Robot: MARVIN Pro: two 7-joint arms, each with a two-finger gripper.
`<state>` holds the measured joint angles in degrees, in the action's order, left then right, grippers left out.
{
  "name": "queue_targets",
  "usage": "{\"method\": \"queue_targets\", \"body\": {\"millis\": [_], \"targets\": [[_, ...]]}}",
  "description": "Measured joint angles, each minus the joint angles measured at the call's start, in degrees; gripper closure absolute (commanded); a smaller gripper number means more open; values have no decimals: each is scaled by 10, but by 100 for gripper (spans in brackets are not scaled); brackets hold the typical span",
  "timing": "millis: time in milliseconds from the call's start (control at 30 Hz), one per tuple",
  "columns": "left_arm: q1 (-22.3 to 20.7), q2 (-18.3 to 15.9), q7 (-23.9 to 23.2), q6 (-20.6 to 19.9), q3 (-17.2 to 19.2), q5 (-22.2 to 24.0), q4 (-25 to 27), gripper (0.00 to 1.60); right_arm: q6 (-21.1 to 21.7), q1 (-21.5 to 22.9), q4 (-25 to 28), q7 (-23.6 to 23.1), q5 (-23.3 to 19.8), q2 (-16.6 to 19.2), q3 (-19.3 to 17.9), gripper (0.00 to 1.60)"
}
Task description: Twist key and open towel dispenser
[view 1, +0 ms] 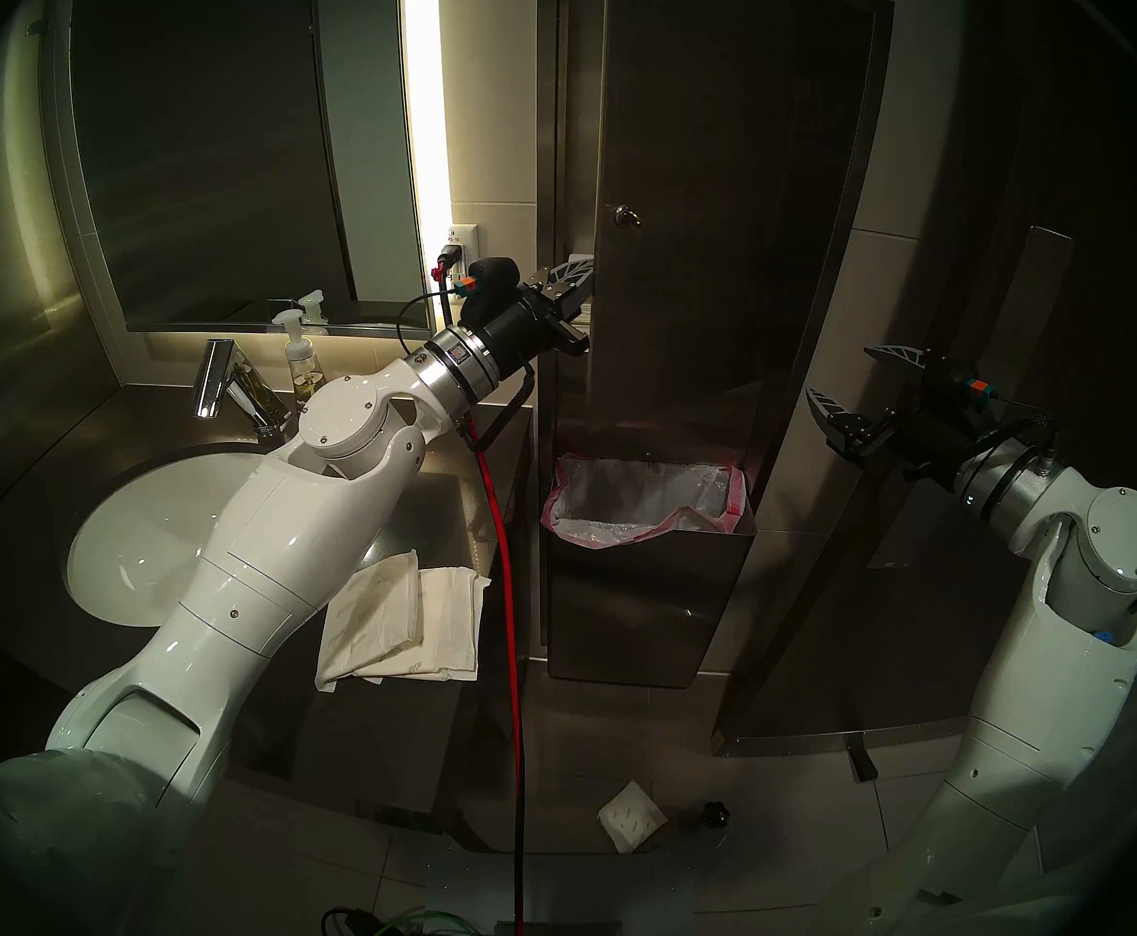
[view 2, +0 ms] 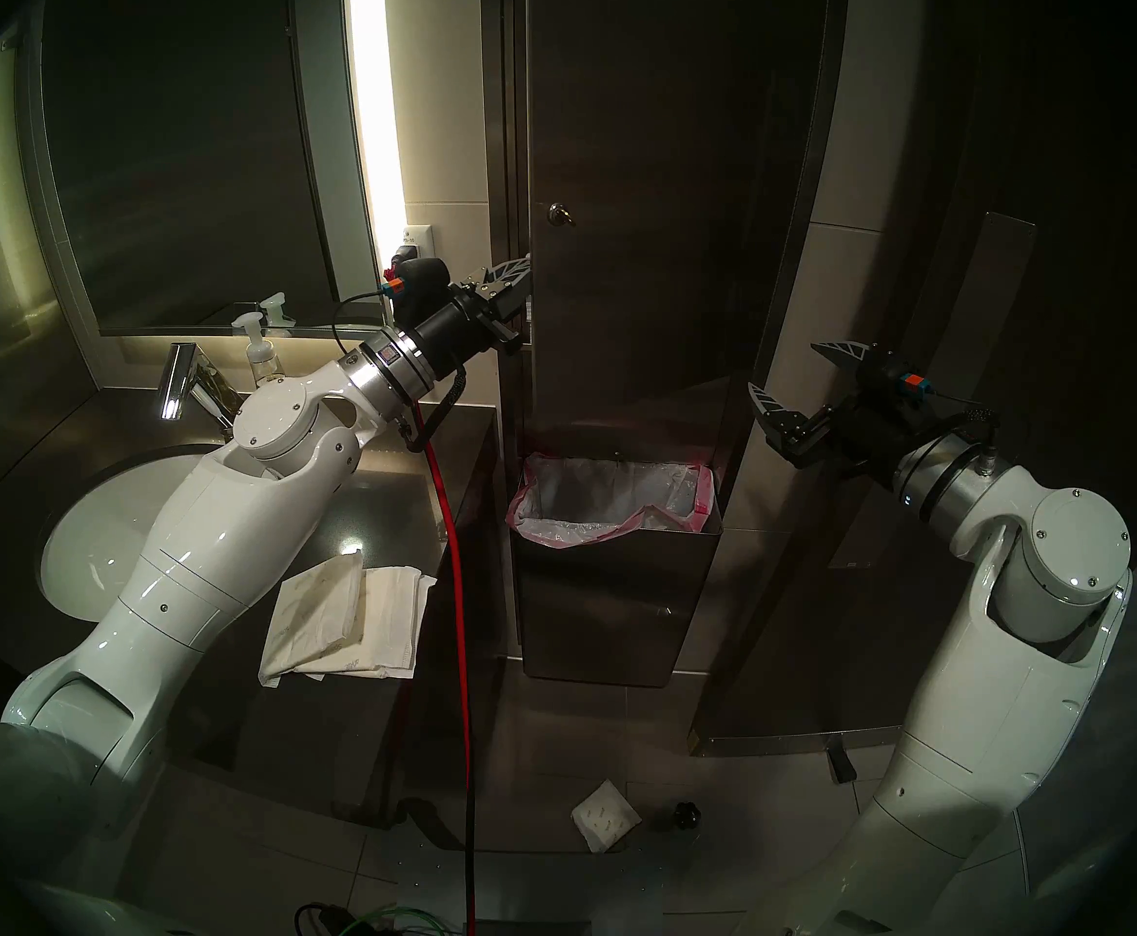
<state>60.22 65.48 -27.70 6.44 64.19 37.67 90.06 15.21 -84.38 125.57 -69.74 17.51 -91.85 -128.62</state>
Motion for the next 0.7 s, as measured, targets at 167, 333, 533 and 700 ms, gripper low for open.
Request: {"method": "queue_targets", "body": {"millis": [167,333,533,700], "targets": [[1,0,-11,-15,-8,7,16,160,0,0,0,0,0,0,0,0],[4,-1,-19,-27,-12,13,34,160,0,0,0,0,0,0,0,0],[16,-4,-27,-44,-13,24,61,160,0,0,0,0,0,0,0,0],[35,-3,-27,-61,-17,36,95,160,0,0,0,0,0,0,0,0]]}}
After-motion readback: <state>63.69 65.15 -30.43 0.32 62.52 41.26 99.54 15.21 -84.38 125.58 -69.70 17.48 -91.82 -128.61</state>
